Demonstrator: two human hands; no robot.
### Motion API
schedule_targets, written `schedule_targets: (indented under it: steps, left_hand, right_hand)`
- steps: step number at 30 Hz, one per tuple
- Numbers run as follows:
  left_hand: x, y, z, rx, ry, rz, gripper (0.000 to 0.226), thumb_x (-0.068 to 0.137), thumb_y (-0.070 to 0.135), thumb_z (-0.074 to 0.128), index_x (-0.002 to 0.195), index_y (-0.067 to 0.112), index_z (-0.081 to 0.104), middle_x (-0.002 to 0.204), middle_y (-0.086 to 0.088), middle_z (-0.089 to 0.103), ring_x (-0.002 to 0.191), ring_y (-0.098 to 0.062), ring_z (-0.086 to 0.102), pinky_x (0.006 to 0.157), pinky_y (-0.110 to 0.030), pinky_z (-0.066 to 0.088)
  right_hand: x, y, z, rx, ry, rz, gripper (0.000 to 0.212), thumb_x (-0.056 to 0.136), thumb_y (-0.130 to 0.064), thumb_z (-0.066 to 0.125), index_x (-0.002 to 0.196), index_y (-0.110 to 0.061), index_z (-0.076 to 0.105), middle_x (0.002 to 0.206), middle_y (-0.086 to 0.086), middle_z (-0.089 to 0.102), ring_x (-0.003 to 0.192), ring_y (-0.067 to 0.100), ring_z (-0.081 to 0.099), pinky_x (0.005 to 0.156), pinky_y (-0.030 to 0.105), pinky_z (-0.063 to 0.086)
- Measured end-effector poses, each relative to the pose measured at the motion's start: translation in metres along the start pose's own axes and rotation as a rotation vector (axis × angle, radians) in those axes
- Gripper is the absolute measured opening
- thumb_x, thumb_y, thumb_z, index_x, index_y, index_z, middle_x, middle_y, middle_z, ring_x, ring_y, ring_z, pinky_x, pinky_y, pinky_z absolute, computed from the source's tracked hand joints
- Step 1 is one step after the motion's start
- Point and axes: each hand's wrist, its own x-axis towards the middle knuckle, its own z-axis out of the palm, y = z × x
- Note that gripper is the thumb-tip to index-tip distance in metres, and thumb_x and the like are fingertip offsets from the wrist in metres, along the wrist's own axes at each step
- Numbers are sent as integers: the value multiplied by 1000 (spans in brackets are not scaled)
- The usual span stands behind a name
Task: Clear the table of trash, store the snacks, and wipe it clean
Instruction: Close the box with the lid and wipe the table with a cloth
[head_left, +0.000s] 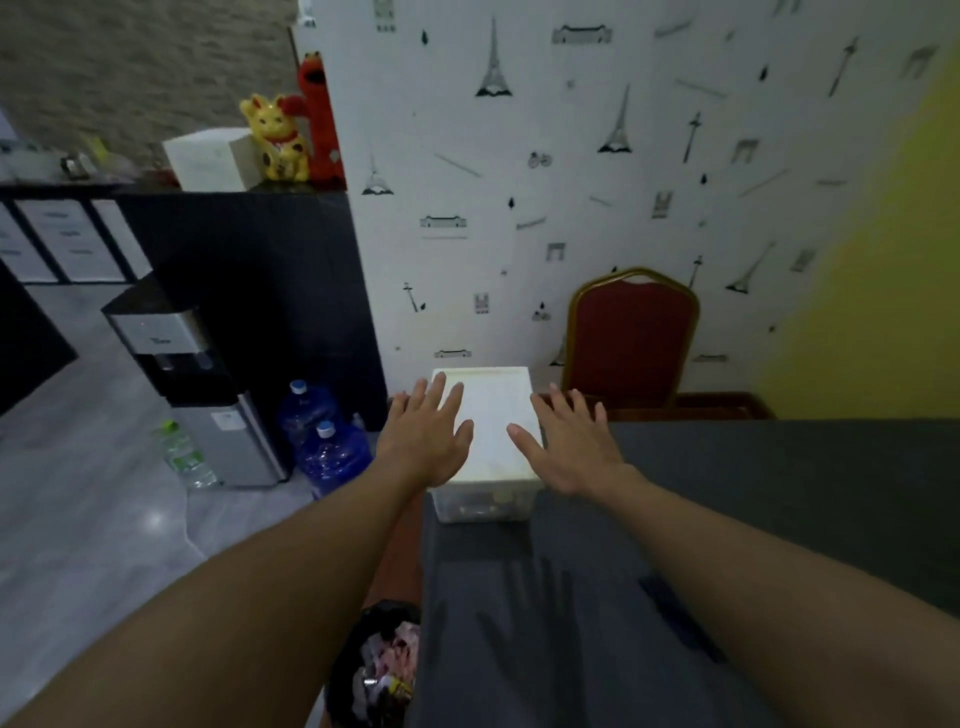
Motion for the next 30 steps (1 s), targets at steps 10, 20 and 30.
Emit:
schedule_targets:
  steps: [10, 20, 30]
  left_hand:
    - [28, 108, 14, -19, 16, 198, 62, 103, 49, 18, 158, 24, 5, 166, -4, -3, 152, -26, -5, 123, -47, 0]
    - [44, 200, 78, -177, -72, 269, 62, 103, 48, 22, 158, 25, 3, 166, -1, 0, 152, -20, -2, 123, -42, 2]
    - [17, 230, 177, -261, -235, 43, 62, 104, 49, 19, 158, 26, 1, 166, 0, -1, 152, -21, -2, 123, -41, 1]
  right_hand:
    - [-43, 103, -9, 63, 23, 155, 82, 95, -74, 16, 160, -26, 2, 168, -1, -4, 154, 25, -6, 123, 52, -5]
    - [-61, 207, 20, 62, -58, 147, 81, 95, -74, 17, 160, -28, 0, 168, -4, -5, 154, 22, -7, 123, 48, -6]
    - [-69, 257, 100, 75, -283, -27, 70, 97, -68, 26, 152, -26, 36, 155, 0, 41, 141, 25, 37, 114, 43, 34]
